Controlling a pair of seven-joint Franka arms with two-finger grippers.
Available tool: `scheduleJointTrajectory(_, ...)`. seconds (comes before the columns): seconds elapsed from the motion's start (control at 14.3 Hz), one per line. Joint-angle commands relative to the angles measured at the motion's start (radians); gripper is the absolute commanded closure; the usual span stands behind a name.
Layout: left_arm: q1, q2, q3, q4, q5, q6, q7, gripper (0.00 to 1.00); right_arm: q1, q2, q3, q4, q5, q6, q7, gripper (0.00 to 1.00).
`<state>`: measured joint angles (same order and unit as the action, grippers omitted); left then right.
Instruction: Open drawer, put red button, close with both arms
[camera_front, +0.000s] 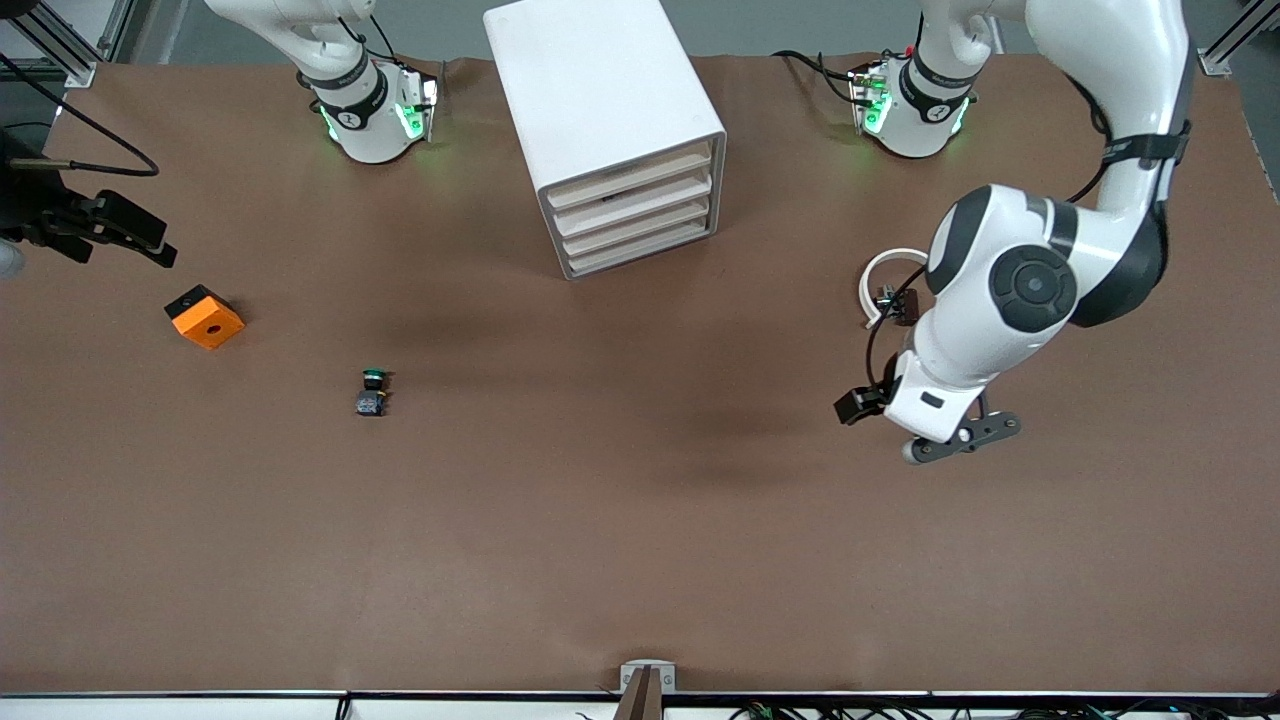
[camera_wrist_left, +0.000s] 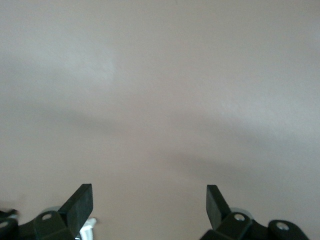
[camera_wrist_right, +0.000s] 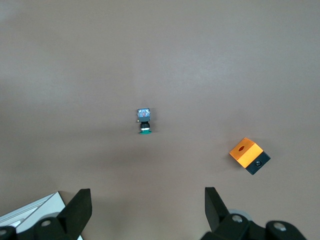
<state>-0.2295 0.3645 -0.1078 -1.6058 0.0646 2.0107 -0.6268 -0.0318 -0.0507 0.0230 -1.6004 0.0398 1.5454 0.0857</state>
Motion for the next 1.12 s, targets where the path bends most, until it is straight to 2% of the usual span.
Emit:
scheduleJointTrajectory(0.0,0.036,-0.033,-0.010,0.099,0.050,-0.131,0.073,0.00,-0.003,0.002,0.008,0.008,-0.009,-0.005,-0.011,0.00)
scheduleJointTrajectory(0.21,0.076,-0.041,-0.012,0.165,0.044,-0.242,0.165,0.00,-0.003,0.000,0.008,0.008,-0.009,-0.005,-0.012,0.00)
scheduleJointTrajectory(0.49,0.105,-0.073,-0.018,0.162,0.034,-0.305,0.197,0.00,-0.002,0.002,0.008,0.008,-0.009,-0.004,-0.012,0.00)
scheduleJointTrajectory(1.05,0.149,-0.222,-0.016,0.130,0.032,-0.405,0.209,0.00,-0.002,0.003,0.008,0.008,-0.009,-0.004,-0.012,0.00)
